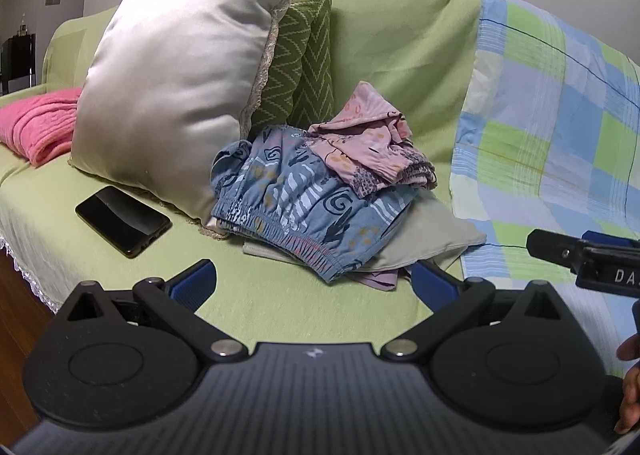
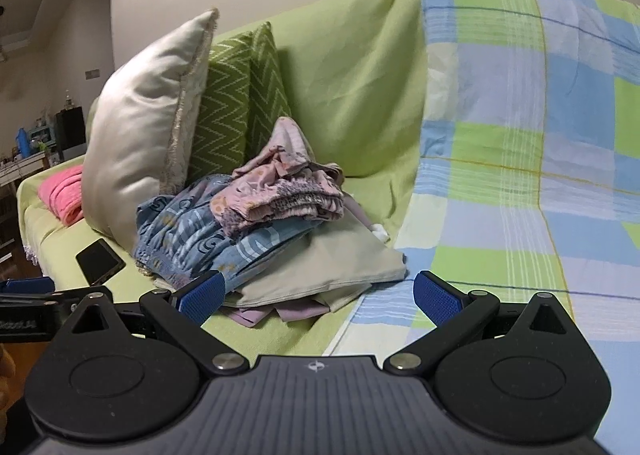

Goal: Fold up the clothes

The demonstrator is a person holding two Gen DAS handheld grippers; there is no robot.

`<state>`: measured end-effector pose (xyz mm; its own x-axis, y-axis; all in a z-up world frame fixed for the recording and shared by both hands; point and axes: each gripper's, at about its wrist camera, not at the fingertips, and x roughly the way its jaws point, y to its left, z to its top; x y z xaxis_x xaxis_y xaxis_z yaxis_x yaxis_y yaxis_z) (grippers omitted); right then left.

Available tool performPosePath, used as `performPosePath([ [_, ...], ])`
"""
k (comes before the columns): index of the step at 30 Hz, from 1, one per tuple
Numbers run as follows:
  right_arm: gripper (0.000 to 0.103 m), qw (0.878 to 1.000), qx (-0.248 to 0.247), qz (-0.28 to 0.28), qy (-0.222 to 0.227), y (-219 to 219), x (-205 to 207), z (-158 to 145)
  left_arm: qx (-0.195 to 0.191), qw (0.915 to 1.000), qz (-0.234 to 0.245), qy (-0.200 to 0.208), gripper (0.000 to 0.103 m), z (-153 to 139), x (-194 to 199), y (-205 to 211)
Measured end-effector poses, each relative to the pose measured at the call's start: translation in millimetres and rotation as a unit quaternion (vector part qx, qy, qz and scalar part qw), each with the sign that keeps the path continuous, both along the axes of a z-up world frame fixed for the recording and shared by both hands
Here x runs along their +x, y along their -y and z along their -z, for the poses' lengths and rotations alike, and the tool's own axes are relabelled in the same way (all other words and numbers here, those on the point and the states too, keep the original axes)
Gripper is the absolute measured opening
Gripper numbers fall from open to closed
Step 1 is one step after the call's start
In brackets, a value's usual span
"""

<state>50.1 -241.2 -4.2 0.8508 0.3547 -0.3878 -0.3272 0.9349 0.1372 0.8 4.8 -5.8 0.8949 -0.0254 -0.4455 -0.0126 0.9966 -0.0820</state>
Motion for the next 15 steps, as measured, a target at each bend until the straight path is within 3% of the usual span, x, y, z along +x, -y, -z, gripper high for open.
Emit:
performPosePath([
  [9,0.103,0.998,-0.014,-0.030,0.044,0,-17,-13,0.018,0.9998,0.002,0.007,0.102,-3,-2,7],
  [15,0.103,0.999,0.003,-0.041,0.031,16,-16,-22,0.031,0.9993,0.014,0.016,0.102,-6,-5,11],
])
